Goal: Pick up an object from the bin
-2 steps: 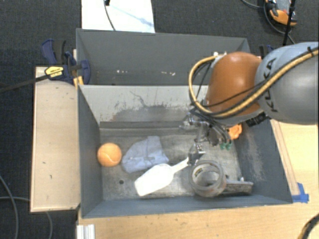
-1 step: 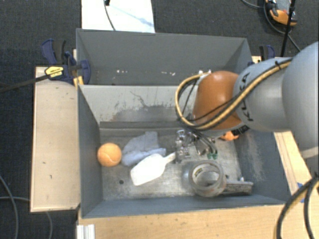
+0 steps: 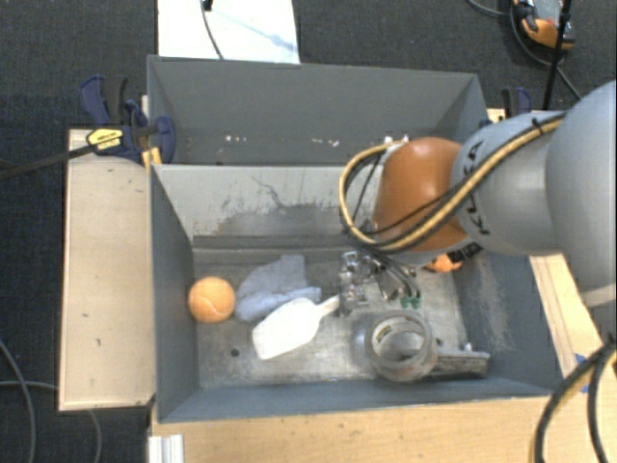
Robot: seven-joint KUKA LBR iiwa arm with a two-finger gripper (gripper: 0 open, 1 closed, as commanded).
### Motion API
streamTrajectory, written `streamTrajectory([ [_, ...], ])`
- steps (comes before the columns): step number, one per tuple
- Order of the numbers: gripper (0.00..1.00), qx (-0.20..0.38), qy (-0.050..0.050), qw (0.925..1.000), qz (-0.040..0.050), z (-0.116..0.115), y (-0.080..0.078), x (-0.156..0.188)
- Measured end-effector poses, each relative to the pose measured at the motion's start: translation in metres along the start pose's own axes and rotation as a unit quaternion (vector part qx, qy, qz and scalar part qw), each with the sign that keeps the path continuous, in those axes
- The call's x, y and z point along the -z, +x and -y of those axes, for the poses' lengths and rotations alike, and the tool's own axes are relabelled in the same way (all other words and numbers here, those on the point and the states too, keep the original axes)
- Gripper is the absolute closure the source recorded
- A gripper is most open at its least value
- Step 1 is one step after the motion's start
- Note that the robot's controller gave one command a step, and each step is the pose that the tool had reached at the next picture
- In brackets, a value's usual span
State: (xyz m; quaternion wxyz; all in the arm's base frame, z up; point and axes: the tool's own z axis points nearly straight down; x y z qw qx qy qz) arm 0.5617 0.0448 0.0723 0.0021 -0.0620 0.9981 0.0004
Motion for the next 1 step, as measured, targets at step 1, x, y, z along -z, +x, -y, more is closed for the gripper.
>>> streamTrajectory([
  [1,1.0,-0.016,0.0,0.9999,0.0029,0.0082,0.022,0.1826],
])
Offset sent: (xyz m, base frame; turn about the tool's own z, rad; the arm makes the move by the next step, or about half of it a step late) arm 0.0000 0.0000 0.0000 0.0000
